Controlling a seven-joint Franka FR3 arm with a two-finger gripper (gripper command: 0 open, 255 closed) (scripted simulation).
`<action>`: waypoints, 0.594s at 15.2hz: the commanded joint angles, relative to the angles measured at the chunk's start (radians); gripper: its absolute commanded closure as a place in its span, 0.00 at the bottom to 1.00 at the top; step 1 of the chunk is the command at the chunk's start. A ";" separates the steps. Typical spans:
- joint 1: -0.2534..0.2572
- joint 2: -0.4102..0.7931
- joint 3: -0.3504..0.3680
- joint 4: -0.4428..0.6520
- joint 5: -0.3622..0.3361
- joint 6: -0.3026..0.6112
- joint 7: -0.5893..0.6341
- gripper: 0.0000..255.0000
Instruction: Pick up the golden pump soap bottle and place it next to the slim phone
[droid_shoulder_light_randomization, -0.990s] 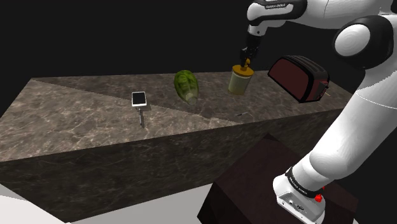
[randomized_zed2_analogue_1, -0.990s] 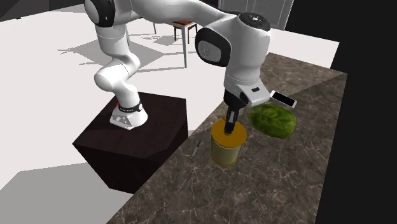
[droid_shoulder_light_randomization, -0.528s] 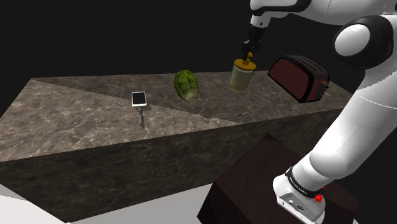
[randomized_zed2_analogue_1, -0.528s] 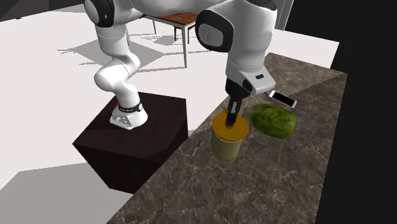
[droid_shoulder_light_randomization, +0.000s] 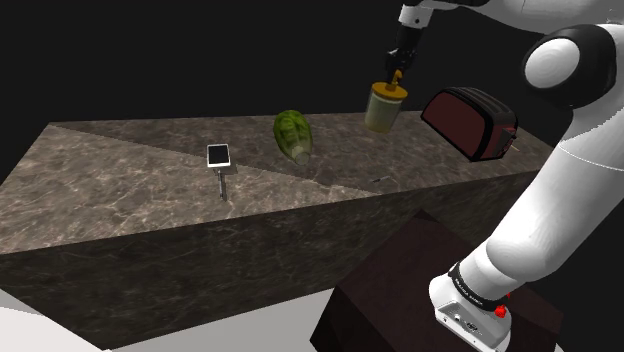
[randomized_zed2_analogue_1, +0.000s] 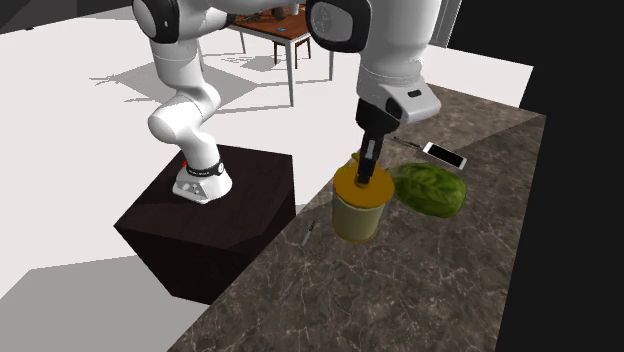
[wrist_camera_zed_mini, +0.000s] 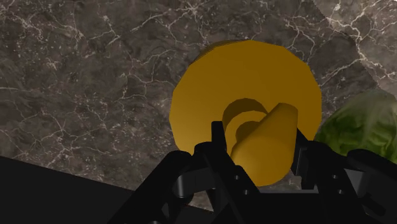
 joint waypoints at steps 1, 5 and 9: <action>-0.003 0.008 -0.001 0.037 0.002 -0.029 -0.002 1.00; -0.007 0.024 -0.002 0.113 0.006 -0.089 -0.004 1.00; -0.013 0.046 -0.004 0.199 0.012 -0.154 -0.006 1.00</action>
